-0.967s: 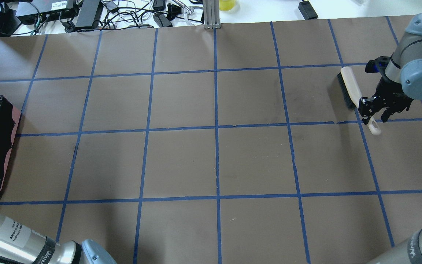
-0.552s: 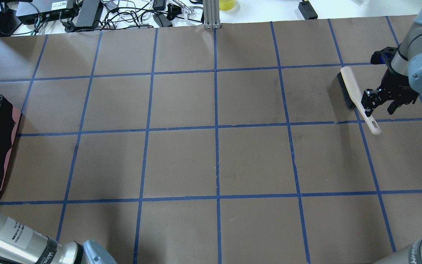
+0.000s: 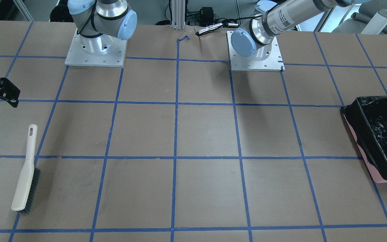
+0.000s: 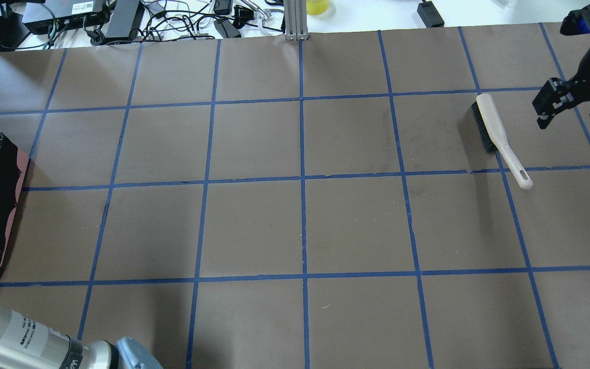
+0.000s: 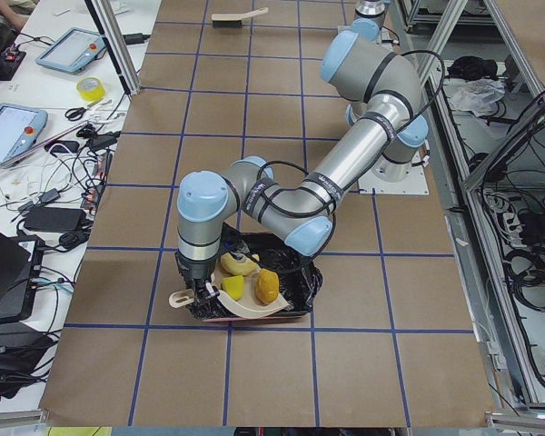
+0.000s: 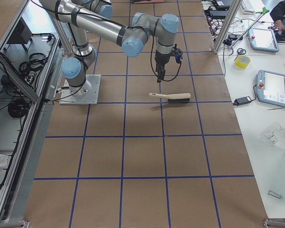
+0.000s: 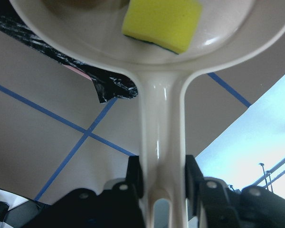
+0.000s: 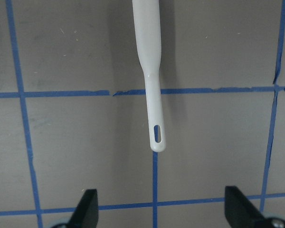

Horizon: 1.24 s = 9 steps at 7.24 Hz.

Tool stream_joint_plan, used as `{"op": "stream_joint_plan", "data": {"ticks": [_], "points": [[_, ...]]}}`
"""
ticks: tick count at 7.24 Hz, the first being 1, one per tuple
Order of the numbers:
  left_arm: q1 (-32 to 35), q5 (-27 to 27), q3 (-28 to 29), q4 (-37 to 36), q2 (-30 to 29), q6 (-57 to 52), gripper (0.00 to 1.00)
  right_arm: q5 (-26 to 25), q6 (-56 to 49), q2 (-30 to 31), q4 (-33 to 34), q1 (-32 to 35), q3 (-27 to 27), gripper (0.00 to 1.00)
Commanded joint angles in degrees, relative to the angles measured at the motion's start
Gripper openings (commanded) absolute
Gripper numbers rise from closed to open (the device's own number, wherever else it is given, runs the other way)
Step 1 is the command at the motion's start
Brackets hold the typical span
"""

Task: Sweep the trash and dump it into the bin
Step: 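Open the right gripper and raise it away from the brush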

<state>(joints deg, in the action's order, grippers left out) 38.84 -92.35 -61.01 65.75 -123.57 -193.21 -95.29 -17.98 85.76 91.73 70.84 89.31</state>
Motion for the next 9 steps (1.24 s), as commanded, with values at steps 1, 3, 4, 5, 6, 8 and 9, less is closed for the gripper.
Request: {"op": "stream_joint_plan", "data": {"ticks": [1,3,4,5,6,8,9], "points": [[0.01,-0.37,-6.63,-3.94,4.29,-0.06,0.00,1.59,10.89,-0.68,-6.28,7.78,-7.73,0.99],[0.19,-0.37,-13.66,-12.38,7.37,-0.59,0.00,2.82,23.37,-0.33,-6.30,18.41,-7.84,1.00],[0.19,-0.20,-16.22,-17.02,8.43,-1.46,0.00,2.74,26.12,0.10,-6.30,21.42,-7.84,1.00],[0.19,-0.29,-18.50,-17.50,9.74,-1.47,0.00,2.82,26.15,0.45,-6.04,22.84,-7.84,1.00],[0.10,-0.11,-19.92,-20.11,10.97,-2.43,0.00,2.91,25.63,2.46,-6.03,22.94,-6.97,0.98],[0.10,0.24,-19.85,-20.75,12.30,-2.78,0.00,4.22,24.57,2.92,-3.42,22.77,-4.33,0.98],[0.19,0.24,-20.02,-24.23,12.74,-3.40,0.00,4.40,24.48,3.61,-2.88,22.77,-4.06,0.99]]}}
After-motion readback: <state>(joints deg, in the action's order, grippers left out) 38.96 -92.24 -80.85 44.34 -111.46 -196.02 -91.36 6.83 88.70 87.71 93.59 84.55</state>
